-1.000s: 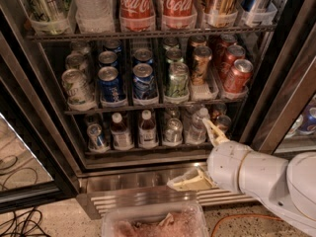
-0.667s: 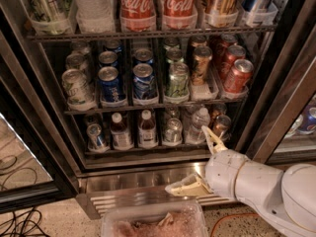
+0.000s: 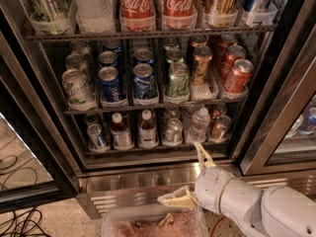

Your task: Pick blue plastic bottle from bottom shelf of fridge

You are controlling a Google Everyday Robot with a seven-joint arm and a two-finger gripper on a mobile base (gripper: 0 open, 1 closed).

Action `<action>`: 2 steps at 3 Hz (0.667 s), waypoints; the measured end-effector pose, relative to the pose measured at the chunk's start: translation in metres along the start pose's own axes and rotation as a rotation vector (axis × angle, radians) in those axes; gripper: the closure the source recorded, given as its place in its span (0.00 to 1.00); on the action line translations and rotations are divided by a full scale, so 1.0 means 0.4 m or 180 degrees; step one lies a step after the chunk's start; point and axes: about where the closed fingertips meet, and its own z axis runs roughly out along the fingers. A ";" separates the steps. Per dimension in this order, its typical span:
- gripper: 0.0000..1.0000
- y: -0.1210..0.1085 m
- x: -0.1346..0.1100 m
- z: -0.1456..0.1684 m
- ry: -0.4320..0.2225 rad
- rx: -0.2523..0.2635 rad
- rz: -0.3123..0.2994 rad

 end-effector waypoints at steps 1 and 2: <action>0.00 0.019 0.067 0.040 0.0063 0.0040 0.0102; 0.00 0.035 0.122 0.067 0.0145 0.0056 0.0208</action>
Offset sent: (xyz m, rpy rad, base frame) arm 0.0038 0.0007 -0.0890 0.0087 0.1050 -0.0889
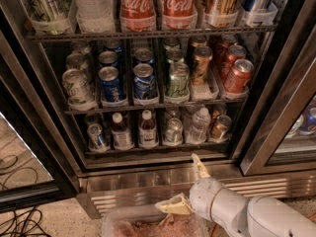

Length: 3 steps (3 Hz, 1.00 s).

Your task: Pick blue plastic bottle from bottom shelf of fridge

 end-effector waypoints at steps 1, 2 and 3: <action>0.00 -0.001 0.002 0.001 0.0003 0.0008 0.0004; 0.00 0.012 0.001 0.016 -0.0065 0.0062 0.0022; 0.00 0.032 0.004 0.038 -0.0214 0.0262 -0.0174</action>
Offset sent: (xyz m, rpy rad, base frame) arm 0.0006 0.0161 -0.0110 0.0440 -0.0464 -0.0418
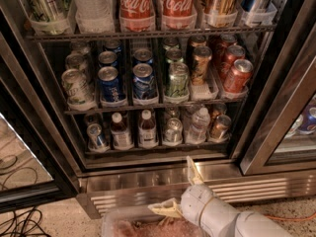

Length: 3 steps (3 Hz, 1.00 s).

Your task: Pick blue plastic bottle from bottom shelf of fridge

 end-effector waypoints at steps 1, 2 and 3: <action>0.00 0.007 0.007 0.024 -0.0098 0.0033 0.0137; 0.00 0.008 0.008 0.024 -0.0099 0.0028 0.0138; 0.00 0.012 0.017 0.037 -0.0134 0.0105 0.0167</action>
Offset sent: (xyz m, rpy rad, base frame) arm 0.0054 0.0063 -0.0059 0.0479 -0.0038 -0.0168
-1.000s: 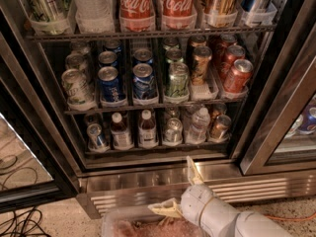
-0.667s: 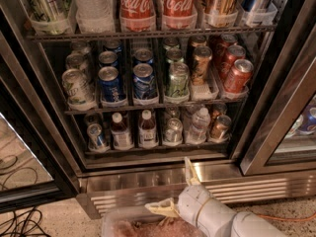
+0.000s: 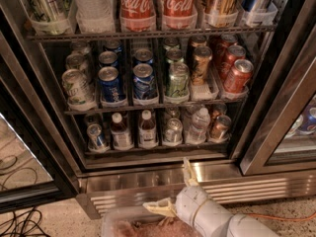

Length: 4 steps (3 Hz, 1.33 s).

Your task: Pick blue plastic bottle from bottom shelf of fridge

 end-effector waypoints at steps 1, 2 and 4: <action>0.00 0.004 0.026 0.031 -0.0033 0.0124 0.0059; 0.00 -0.006 0.056 0.065 0.0040 0.0128 0.0102; 0.00 -0.034 0.105 0.121 0.0368 -0.0309 0.0103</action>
Offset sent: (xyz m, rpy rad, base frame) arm 0.0342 0.0018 -0.0460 -0.0068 0.0444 -0.0628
